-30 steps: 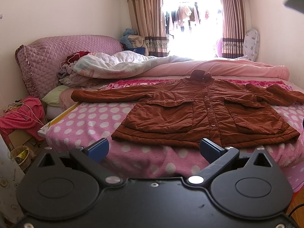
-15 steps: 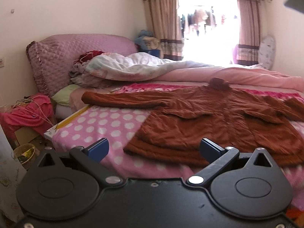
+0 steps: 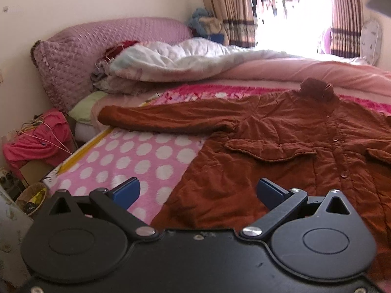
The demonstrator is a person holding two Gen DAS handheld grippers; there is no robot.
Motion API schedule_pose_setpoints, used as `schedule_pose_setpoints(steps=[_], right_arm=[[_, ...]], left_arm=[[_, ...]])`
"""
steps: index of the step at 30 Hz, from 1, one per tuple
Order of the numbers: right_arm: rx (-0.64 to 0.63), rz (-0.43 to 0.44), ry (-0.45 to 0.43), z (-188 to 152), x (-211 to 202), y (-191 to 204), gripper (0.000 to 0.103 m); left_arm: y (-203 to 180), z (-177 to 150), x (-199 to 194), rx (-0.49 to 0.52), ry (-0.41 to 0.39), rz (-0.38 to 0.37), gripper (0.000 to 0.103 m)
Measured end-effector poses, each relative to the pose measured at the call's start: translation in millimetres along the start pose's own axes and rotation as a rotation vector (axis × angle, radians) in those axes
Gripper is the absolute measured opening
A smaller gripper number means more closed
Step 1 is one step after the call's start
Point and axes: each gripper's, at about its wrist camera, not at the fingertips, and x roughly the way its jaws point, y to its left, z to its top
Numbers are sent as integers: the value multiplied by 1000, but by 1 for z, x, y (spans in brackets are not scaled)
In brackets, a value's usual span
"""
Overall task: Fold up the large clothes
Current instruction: 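Reach the right gripper to the sleeve cuff nearest it and close on it, then lift the held sleeve with the right gripper and carry it across the jacket front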
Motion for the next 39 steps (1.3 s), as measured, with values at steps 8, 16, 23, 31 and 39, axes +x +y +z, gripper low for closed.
schedule_pose_setpoints(steps=[8, 16, 23, 31, 39], right_arm=[[39, -24, 39, 18, 96, -35, 103], [380, 46, 218, 8, 191, -99, 86], [508, 2, 261, -8, 241, -125, 69], [342, 14, 182, 13, 236, -96, 13], [-124, 142, 10, 69, 168, 56, 10]], left_arm=[[-24, 41, 70, 34, 55, 12, 103], [-53, 40, 112, 59, 126, -15, 103], [-66, 21, 149, 73, 227, -67, 103], [-65, 14, 157, 79, 223, -70, 103], [-41, 21, 148, 25, 213, -99, 103]])
